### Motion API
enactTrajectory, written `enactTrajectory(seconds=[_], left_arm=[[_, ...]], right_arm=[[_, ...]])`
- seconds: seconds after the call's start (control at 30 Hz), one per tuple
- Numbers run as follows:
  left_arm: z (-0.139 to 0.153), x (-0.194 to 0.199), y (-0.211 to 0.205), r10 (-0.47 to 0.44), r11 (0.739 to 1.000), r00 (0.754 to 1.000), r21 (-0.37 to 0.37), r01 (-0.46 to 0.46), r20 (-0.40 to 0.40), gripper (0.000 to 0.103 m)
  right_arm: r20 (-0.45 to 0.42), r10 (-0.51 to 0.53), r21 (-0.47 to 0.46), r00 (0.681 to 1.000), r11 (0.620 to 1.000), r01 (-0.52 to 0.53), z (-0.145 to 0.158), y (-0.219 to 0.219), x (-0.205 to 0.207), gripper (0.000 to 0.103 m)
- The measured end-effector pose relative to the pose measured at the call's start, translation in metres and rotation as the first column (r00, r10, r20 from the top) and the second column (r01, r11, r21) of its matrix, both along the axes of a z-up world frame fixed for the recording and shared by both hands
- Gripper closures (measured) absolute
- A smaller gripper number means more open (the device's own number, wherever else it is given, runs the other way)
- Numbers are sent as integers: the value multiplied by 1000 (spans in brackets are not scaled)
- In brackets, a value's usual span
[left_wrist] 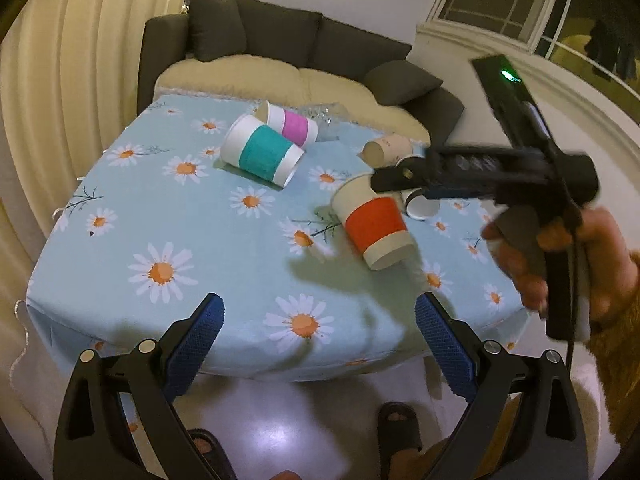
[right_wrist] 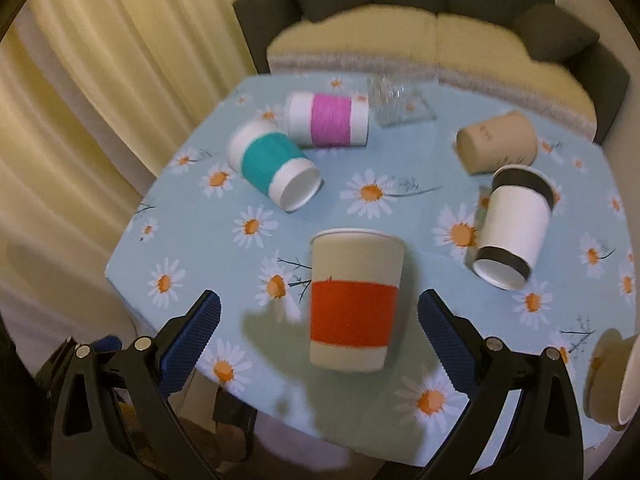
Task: Flip cup upright
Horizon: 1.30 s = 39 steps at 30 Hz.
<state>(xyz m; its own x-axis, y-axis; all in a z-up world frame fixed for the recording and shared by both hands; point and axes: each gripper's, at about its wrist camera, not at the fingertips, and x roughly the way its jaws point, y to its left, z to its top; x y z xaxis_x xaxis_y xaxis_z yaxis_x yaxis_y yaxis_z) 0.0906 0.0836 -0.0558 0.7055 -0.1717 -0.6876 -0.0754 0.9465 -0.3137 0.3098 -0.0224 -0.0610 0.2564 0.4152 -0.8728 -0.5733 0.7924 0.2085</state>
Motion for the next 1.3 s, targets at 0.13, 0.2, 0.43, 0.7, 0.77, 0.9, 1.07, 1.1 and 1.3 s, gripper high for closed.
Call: enactTrajectory(seconds=[0.13,0.2,0.43,0.7,0.77,0.9,1.07,1.1,1.3], left_arm=[[-3,4,2,-22,999,1000,-24,22,-11,9],[-3,5,4,-14,1000,1000,-26,13,-6,9],[-3,8,9,-9,999,1000,-42,9,-6,9],[-5,9,9,-7,999,1000,-34,7,-14,9],[-6,10,9,-9,999,1000,-34,9,-15,9],[-8,12,10,-8,1000,1000,-30,8,-24,9],[-9,12,11,-2,1000,1000,-27,2,-26,9],[-9,11,12,2,1000,1000,-28,-3,-24,9],[-8,10,15,28,999,999,-29,-28,-22,9]], right_arm=[[-91,14,-97,996,995,-23,-17,17,23,5],[-109,25,-157,994,987,-42,-22,24,31,6],[-176,12,-252,984,966,-57,-37,38,45,16],[-218,-29,-289,975,957,-36,-57,41,51,36],[-224,-34,-279,974,960,-31,-57,38,51,36],[-214,-26,-253,976,967,-30,-49,33,44,37],[-138,-16,-136,990,991,-3,-12,17,28,37],[-109,-13,-110,994,994,1,-2,13,26,37],[269,-42,181,962,983,-8,43,-23,-32,37]])
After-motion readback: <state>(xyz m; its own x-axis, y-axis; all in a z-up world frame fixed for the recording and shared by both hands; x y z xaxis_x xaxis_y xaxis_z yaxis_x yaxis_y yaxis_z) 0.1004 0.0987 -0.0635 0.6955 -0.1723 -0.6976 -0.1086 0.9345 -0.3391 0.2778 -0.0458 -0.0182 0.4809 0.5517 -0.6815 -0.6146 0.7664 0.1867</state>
